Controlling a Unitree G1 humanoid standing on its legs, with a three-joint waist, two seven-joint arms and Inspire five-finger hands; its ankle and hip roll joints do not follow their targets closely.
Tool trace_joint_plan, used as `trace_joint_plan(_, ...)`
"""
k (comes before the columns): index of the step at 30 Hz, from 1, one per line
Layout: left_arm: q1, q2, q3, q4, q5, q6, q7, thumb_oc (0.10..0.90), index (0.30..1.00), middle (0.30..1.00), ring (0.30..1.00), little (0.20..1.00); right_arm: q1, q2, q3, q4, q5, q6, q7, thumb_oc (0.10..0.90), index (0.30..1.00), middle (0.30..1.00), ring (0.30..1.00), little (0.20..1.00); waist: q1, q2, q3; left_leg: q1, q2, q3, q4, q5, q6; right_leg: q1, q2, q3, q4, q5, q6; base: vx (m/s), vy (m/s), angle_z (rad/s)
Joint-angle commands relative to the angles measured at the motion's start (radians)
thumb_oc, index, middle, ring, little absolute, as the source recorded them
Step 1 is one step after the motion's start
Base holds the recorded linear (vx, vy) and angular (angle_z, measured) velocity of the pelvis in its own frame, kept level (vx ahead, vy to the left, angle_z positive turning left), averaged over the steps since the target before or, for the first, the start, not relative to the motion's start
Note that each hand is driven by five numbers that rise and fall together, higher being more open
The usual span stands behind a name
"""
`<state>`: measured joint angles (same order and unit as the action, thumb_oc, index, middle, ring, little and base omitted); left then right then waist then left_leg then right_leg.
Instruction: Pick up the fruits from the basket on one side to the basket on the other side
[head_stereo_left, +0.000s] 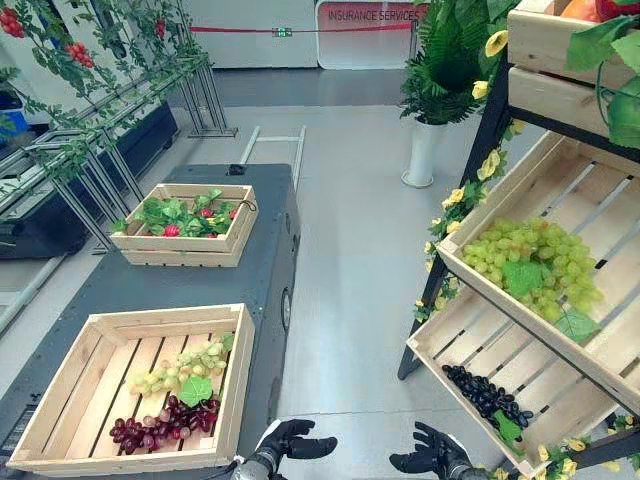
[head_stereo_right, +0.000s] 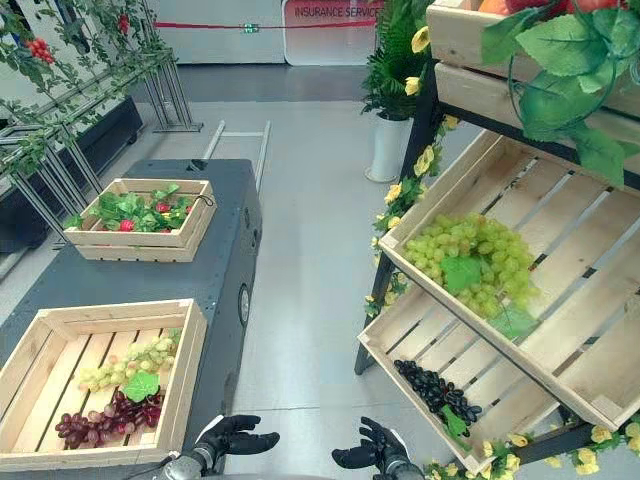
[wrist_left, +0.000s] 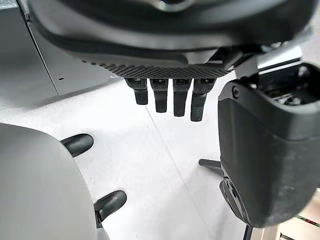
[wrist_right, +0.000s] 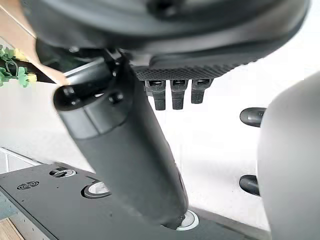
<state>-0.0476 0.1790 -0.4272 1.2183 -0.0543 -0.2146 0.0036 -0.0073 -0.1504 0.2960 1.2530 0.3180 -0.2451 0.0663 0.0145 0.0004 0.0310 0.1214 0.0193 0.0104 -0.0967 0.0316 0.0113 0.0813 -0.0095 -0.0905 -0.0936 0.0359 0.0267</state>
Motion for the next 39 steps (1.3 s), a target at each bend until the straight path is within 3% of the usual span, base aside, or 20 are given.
trace_joint_plan(1, -0.051, -0.019, -0.053, 0.055, 0.005, -0.053, -0.010, 0.800, 0.900, 0.900, 0.900, 0.900, -0.072, -0.015, 0.035, 0.027, -0.035, -0.064, 0.021, 0.800, 0.900, 0.900, 0.900, 0.900, -0.002, -0.015, 0.043, 0.022, -0.074, 0.008, 0.009, -0.090, 0.042, 0.055, -0.002, -0.028, 0.006, -0.035, 0.009, -0.03, 0.177, -0.08)
trace_joint_plan(9, -0.049, -0.020, -0.058, 0.040, -0.036, -0.107, -0.080, 0.800, 0.900, 0.900, 0.900, 0.900, -0.073, -0.019, 0.035, 0.024, -0.036, -0.062, 0.023, 0.800, 0.900, 0.900, 0.900, 0.900, 0.000, -0.014, 0.045, 0.020, -0.072, 0.010, 0.009, -0.090, 0.041, 0.054, -0.002, -0.030, 0.006, -0.035, 0.009, 0.00, 0.000, 0.00)
trace_joint_plan(26, -0.057, -0.015, -0.051, 0.046, -0.017, -0.087, -0.048, 0.800, 0.900, 0.900, 0.900, 0.900, -0.077, -0.014, 0.037, 0.021, -0.033, -0.064, 0.008, 0.800, 0.900, 0.900, 0.900, 0.900, 0.003, -0.013, 0.048, 0.017, -0.072, 0.013, 0.009, -0.085, 0.043, 0.050, -0.003, -0.032, 0.006, -0.034, 0.008, 0.00, 0.000, 0.00)
trace_joint_plan(34, -0.076, 0.003, -0.100, 0.003, 0.114, -0.206, 0.044, 0.800, 0.900, 0.900, 0.900, 0.900, -0.084, -0.018, 0.052, 0.010, -0.026, -0.059, -0.001, 0.800, 0.900, 0.900, 0.900, 0.900, 0.004, -0.005, 0.057, 0.012, -0.073, 0.015, 0.009, -0.083, 0.043, 0.046, -0.006, -0.032, 0.006, -0.033, 0.008, 0.00, 0.000, 0.00)
trace_joint_plan(36, -0.088, 0.017, -0.126, -0.021, 0.181, -0.262, 0.122, 0.800, 0.900, 0.900, 0.900, 0.900, -0.091, -0.023, 0.058, 0.004, -0.021, -0.054, -0.004, 0.800, 0.900, 0.900, 0.900, 0.900, 0.003, 0.000, 0.061, 0.012, -0.074, 0.015, 0.009, -0.083, 0.043, 0.046, -0.006, -0.032, 0.006, -0.034, 0.007, 0.00, 0.000, 0.00)
trace_joint_plan(39, -0.103, 0.036, -0.131, -0.045, 0.173, -0.302, 0.193, 0.800, 0.900, 0.900, 0.900, 0.900, -0.096, -0.033, 0.062, -0.001, -0.016, -0.050, -0.002, 0.800, 0.900, 0.900, 0.900, 0.900, 0.002, 0.005, 0.063, 0.011, -0.076, 0.011, 0.009, -0.081, 0.044, 0.047, -0.006, -0.033, 0.006, -0.036, 0.006, 0.00, 0.000, 0.00)
